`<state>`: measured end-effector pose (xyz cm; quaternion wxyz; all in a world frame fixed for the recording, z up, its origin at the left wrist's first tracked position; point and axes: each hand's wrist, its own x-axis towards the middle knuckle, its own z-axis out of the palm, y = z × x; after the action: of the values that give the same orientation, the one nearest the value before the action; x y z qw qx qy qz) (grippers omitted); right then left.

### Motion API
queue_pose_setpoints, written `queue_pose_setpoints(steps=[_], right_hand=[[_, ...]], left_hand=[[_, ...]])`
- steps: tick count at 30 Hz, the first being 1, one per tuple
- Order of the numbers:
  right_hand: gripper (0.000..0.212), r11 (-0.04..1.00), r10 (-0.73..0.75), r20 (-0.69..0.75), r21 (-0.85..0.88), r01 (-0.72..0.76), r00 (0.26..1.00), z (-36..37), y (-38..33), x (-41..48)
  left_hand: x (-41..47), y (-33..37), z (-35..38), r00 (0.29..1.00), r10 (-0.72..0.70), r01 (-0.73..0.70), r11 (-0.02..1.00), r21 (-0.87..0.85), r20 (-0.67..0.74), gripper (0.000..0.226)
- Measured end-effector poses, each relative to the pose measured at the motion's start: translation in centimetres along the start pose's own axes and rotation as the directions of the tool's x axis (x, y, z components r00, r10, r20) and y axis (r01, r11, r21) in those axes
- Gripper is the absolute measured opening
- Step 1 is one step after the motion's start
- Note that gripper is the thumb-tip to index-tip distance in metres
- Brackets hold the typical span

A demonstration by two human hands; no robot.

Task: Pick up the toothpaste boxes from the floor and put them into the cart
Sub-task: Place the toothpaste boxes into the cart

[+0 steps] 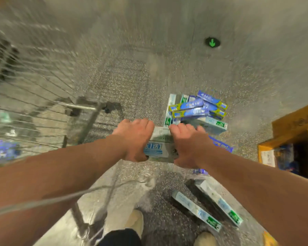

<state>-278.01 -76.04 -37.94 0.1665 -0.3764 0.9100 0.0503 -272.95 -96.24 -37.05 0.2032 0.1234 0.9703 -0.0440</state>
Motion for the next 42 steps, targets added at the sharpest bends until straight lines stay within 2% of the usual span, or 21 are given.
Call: queue_pose_setpoints(steps=[5, 10, 14, 18, 26, 34, 39, 42], right_hand=[[0.089, 0.997, -0.066, -0.005, -0.027, 0.066, 0.998, -18.7, -3.1, -4.5], [0.091, 0.975, -0.200, -0.109, -0.122, 0.186, 0.974, -34.8, -5.9, -8.1], [0.092, 0.947, -0.289, -0.162, -0.191, 0.258, 0.943, -45.0, -8.9, -11.2], [0.100, 0.924, -0.356, -0.198, -0.221, 0.312, 0.913, -51.4, -13.4, -14.2], [0.083, 0.877, -0.463, -0.245, -0.266, 0.401, 0.852, -54.2, -25.3, -14.6], [0.098, 0.897, -0.429, -0.189, -0.207, 0.391, 0.883, -50.2, -39.4, -9.4], [0.104, 0.910, -0.400, -0.109, -0.165, 0.381, 0.910, -47.4, -44.6, -5.6], [0.107, 0.911, -0.399, -0.071, -0.148, 0.386, 0.914, -45.6, -46.5, -2.0]], left_hand=[[-10.2, -2.9, -16.3, 0.995, -0.079, 0.081, 0.996, 0.031, -0.052, 0.083], [-19.6, -4.9, -30.3, 0.968, -0.211, 0.223, 0.972, 0.073, -0.139, 0.082], [-26.9, -5.9, -38.1, 0.922, -0.311, 0.340, 0.936, 0.097, -0.229, 0.083], [-34.1, -6.7, -42.3, 0.870, -0.385, 0.435, 0.893, 0.112, -0.309, 0.085], [-46.3, -11.0, -41.8, 0.826, -0.482, 0.524, 0.847, 0.087, -0.291, 0.084], [-53.7, -21.4, -33.7, 0.838, -0.516, 0.536, 0.840, 0.087, -0.180, 0.091], [-54.1, -26.5, -28.5, 0.854, -0.499, 0.516, 0.850, 0.108, -0.148, 0.093], [-53.2, -29.7, -25.6, 0.855, -0.507, 0.515, 0.855, 0.065, -0.111, 0.095]])
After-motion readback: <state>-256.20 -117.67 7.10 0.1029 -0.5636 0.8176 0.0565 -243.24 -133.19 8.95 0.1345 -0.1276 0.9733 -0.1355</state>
